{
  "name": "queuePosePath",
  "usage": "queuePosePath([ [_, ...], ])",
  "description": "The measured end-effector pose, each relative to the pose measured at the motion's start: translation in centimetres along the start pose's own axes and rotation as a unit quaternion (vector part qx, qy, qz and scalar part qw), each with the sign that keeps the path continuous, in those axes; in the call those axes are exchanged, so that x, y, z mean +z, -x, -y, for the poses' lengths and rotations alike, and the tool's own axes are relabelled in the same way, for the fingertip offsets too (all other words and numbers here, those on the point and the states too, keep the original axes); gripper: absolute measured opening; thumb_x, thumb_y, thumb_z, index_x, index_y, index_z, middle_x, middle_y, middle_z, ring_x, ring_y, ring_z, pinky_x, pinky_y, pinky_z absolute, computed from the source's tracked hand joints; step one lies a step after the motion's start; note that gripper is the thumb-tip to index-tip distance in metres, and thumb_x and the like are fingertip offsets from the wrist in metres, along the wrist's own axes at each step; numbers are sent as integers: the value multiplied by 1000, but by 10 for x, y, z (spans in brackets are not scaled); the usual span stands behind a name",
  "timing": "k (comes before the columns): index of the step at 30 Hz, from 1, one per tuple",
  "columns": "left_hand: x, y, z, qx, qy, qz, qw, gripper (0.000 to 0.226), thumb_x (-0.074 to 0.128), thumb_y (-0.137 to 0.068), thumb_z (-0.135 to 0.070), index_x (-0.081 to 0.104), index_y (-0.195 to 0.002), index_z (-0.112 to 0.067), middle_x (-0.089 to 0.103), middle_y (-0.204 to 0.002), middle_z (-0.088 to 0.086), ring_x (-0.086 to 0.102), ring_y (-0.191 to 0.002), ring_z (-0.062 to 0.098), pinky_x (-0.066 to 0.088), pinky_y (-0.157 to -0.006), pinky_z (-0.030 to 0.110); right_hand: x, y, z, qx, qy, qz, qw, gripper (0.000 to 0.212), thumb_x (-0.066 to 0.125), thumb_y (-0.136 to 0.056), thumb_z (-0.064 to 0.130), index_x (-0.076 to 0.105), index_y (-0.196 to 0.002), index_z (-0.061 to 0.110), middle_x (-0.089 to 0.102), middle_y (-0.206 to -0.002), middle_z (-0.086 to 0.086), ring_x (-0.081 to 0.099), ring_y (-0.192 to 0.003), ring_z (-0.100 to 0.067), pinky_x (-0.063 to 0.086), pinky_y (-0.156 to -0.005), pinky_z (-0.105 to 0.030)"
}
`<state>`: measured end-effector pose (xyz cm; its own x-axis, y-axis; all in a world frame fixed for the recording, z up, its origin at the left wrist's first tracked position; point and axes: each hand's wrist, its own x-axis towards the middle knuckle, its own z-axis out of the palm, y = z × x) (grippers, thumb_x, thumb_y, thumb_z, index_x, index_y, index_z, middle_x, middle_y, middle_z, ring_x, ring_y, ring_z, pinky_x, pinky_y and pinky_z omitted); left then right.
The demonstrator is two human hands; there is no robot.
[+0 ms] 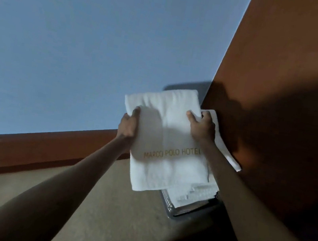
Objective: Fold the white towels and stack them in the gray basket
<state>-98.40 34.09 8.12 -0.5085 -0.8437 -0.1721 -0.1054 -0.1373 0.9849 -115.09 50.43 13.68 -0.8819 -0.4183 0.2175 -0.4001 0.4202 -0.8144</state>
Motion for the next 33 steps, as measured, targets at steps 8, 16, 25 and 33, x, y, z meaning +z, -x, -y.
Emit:
queuePosePath([
  [8, 144, 14, -39, -64, 86, 127, 986, 44, 56, -97, -52, 46, -118, -15, 66, -110, 9, 70, -90, 28, 56, -62, 36, -92, -81, -49, 42, 51, -102, 993, 56, 63, -98, 41, 51, -140, 5, 57, -141, -20, 52, -130, -38, 40, -104, -41],
  [16, 191, -32, -24, -115, 118, 167, 972, 54, 61, -92, -47, 45, -132, -14, 65, -123, 16, 71, -97, 39, 60, -61, 44, -84, -156, -98, 54, 49, -70, 995, 50, 68, -96, 36, 54, -132, 5, 62, -131, -20, 57, -122, -37, 43, -104, -44],
  [25, 178, -81, 3, -90, -80, 131, 984, 41, 71, -94, -33, 57, -121, -5, 68, -106, 13, 69, -77, 23, 60, -54, 33, -39, -159, -144, -38, 164, 53, 984, 55, 68, -95, 23, 45, -143, 8, 49, -142, -16, 50, -129, -32, 39, -107, -43],
  [33, 171, -80, -12, -19, -196, 62, 978, 39, 83, -82, -42, 67, -87, -7, 73, -96, 10, 73, -57, 18, 62, -59, 26, -34, -124, -157, -2, 271, 170, 947, 70, 49, -103, 48, 24, -158, 13, 20, -163, -16, 22, -151, -33, 28, -118, -50],
])
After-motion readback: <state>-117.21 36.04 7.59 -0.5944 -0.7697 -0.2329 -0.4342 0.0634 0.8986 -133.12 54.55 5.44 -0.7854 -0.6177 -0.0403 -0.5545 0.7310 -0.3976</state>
